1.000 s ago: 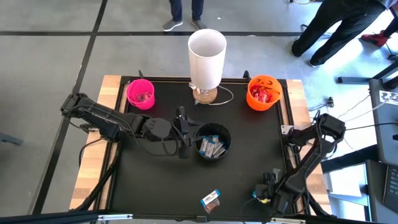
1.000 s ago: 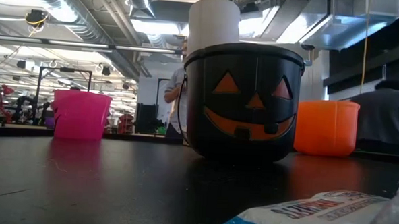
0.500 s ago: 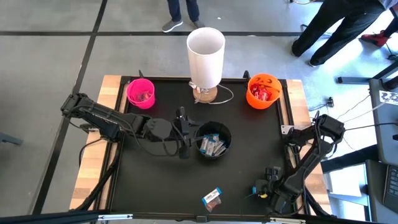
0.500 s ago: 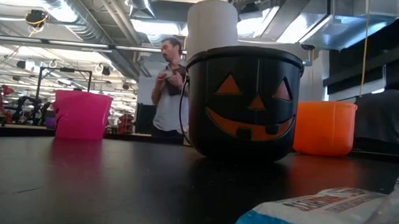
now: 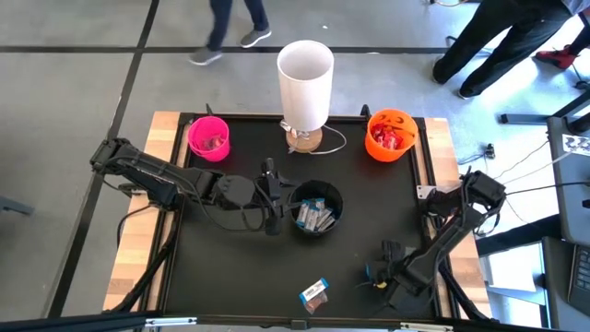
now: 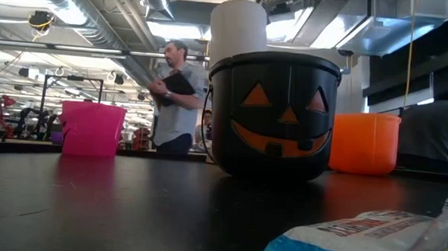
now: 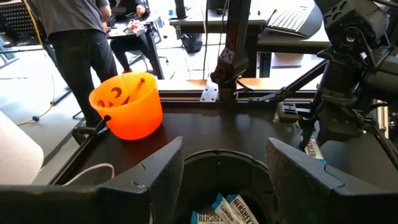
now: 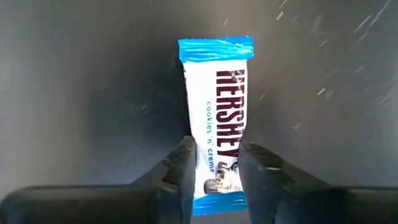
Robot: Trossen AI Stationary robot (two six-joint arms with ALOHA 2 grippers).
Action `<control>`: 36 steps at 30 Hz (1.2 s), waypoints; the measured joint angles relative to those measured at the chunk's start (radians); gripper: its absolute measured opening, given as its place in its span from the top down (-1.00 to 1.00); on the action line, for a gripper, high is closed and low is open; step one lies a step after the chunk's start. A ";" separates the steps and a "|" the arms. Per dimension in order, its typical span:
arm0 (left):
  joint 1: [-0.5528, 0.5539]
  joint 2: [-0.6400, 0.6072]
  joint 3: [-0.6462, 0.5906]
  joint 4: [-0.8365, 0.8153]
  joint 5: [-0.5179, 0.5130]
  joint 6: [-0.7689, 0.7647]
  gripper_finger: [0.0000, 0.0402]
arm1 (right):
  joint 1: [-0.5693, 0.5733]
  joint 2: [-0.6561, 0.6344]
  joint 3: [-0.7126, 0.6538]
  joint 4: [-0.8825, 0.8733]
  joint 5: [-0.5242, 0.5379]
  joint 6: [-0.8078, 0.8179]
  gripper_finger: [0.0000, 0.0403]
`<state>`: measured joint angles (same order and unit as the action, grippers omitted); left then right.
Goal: Sort candy
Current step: Put the white chocolate into the black bucket
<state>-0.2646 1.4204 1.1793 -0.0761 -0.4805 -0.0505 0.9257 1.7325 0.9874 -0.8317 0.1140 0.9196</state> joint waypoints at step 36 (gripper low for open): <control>-0.005 -0.010 0.002 0.004 -0.001 -0.036 -0.07 | -0.204 -0.003 0.523 -0.560 0.804 -0.336 0.58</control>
<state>-0.2699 1.4105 1.1809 -0.0718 -0.4813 -0.0866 0.7215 1.7290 1.5104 -1.3915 0.9176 0.5839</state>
